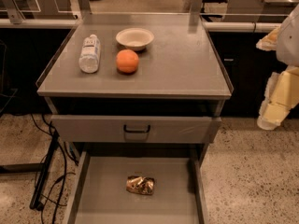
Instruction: Pick orange can from middle drawer and place on counter
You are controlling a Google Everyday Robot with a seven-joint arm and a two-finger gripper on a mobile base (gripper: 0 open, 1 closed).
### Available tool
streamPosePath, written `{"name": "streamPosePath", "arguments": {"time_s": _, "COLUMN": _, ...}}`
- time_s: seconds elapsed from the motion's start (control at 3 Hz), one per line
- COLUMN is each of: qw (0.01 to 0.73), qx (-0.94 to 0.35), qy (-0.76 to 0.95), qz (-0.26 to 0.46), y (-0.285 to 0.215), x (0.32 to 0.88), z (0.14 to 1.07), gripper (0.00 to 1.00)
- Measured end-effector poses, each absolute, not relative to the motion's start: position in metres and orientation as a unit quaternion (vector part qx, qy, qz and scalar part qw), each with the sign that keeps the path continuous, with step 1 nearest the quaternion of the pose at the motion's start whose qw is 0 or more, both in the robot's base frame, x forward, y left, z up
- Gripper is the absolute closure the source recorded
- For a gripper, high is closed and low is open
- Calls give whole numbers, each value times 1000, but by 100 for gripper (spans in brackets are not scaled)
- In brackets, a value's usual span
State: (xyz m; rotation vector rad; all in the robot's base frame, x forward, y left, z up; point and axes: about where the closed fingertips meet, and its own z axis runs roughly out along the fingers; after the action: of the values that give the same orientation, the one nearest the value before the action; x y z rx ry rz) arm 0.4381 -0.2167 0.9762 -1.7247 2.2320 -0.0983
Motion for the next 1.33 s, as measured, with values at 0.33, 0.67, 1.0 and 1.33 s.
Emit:
{"name": "streamPosePath", "arguments": {"time_s": 0.33, "qw": 158, "qx": -607, "qy": 778, "qz": -39, "y": -212, "x": 436, "z": 975, "gripper": 0}}
{"name": "streamPosePath", "arguments": {"time_s": 0.67, "qw": 162, "qx": -606, "qy": 778, "qz": -22, "y": -205, "x": 431, "z": 961, "gripper": 0}}
{"name": "streamPosePath", "arguments": {"time_s": 1.0, "qw": 175, "qx": -598, "qy": 782, "qz": 15, "y": -198, "x": 421, "z": 933, "gripper": 0}}
{"name": "streamPosePath", "arguments": {"time_s": 1.33, "qw": 202, "qx": -588, "qy": 782, "qz": 49, "y": -188, "x": 411, "z": 901, "gripper": 0}}
